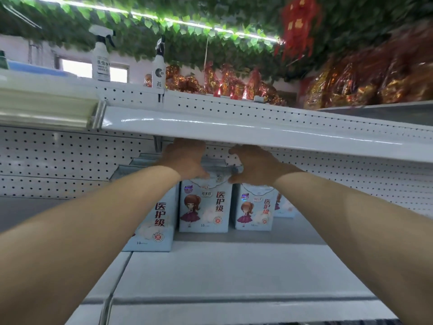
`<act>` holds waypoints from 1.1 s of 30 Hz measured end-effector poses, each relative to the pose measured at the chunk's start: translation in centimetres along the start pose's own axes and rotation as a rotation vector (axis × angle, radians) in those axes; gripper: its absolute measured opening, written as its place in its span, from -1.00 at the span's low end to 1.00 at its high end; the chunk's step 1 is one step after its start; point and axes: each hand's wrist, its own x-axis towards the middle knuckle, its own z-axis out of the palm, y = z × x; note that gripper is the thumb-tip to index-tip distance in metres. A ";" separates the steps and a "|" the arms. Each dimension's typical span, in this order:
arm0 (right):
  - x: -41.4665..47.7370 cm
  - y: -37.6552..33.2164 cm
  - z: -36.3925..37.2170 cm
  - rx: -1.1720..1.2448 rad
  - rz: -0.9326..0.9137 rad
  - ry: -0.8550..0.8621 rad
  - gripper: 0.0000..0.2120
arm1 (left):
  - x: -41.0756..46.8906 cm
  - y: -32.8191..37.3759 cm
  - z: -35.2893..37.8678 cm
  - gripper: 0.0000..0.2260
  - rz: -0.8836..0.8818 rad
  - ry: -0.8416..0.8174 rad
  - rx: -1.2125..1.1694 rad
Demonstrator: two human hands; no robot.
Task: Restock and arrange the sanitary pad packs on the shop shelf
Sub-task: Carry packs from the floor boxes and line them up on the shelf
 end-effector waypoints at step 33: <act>-66.8 29.6 -10.9 0.104 0.742 -0.037 -0.35 | -28.5 62.6 6.8 -0.51 0.179 -0.131 -0.547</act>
